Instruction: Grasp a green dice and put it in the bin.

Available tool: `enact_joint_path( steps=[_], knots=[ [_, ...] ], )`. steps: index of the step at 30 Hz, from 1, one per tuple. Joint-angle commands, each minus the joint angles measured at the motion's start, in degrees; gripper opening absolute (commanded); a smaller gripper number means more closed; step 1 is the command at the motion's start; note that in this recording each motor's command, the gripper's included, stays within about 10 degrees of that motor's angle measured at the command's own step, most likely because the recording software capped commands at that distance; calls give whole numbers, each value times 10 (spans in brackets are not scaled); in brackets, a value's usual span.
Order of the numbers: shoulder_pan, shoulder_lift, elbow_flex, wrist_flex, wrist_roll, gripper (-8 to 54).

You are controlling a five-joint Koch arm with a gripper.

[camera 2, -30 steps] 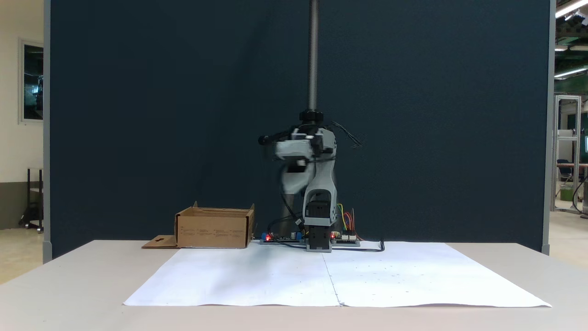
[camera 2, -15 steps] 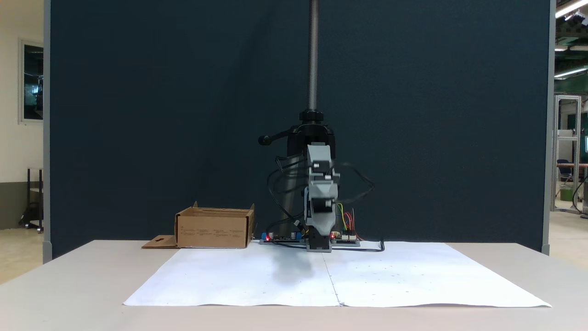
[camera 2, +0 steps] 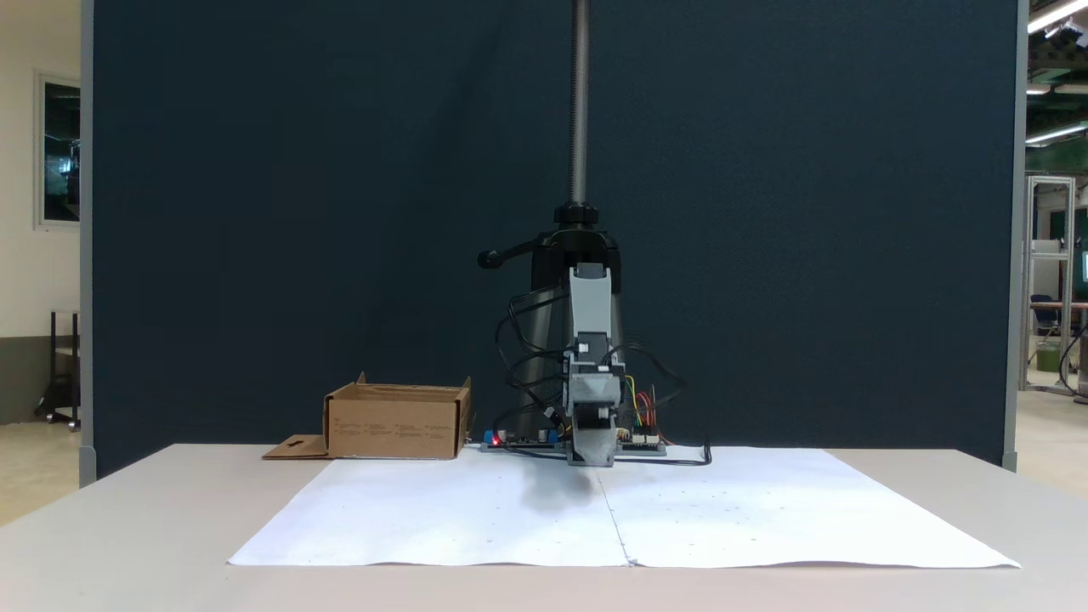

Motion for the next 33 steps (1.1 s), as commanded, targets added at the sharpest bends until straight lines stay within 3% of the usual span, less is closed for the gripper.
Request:
enact_joint_path(
  steps=[1,13,33],
  knots=[
    [13,61,28,-96,-42,449],
    [36,63,54,-254,-43,459],
    [34,63,55,-274,-42,465]
  ],
)
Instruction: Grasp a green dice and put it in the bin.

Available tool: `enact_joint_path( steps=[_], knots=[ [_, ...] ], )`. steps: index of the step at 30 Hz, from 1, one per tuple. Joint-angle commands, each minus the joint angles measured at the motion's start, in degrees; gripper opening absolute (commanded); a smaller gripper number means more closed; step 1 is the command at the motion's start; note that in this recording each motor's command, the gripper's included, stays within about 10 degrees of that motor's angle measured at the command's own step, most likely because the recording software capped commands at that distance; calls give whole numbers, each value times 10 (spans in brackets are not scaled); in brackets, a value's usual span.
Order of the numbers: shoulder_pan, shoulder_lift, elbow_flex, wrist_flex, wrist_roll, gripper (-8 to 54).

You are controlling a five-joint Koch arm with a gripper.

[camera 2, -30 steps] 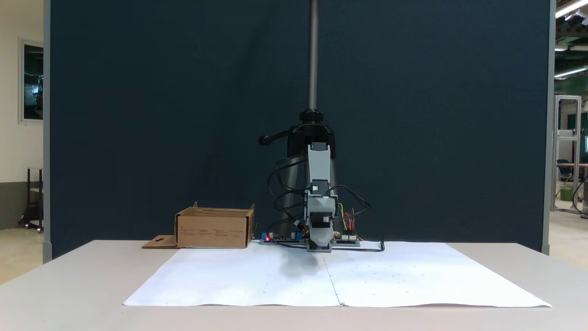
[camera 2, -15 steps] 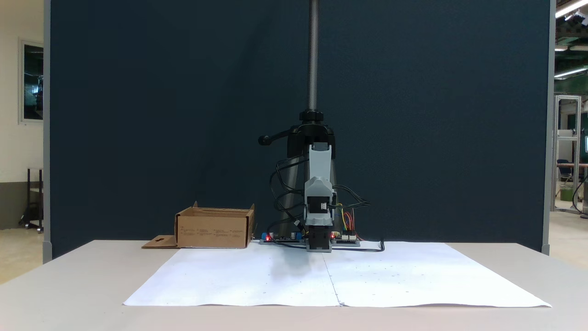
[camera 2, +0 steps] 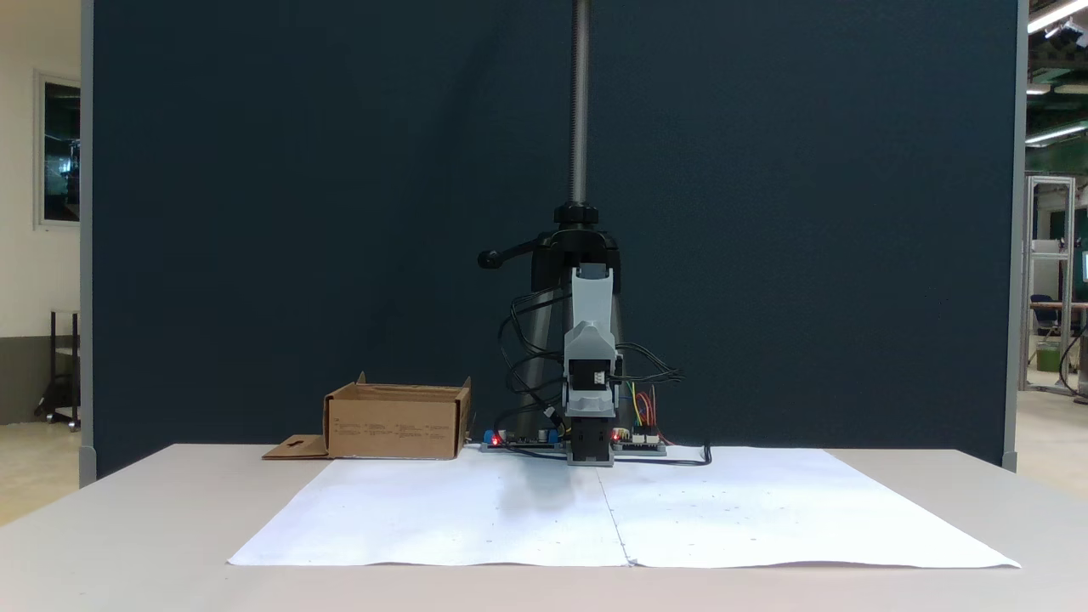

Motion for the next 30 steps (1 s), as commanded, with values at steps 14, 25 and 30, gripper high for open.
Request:
enact_joint_path(
  steps=[14,25,30],
  knots=[
    [4,59,38,-58,-37,465],
    [0,59,38,-59,-37,464],
    [2,60,38,-61,-37,463]
  ],
)
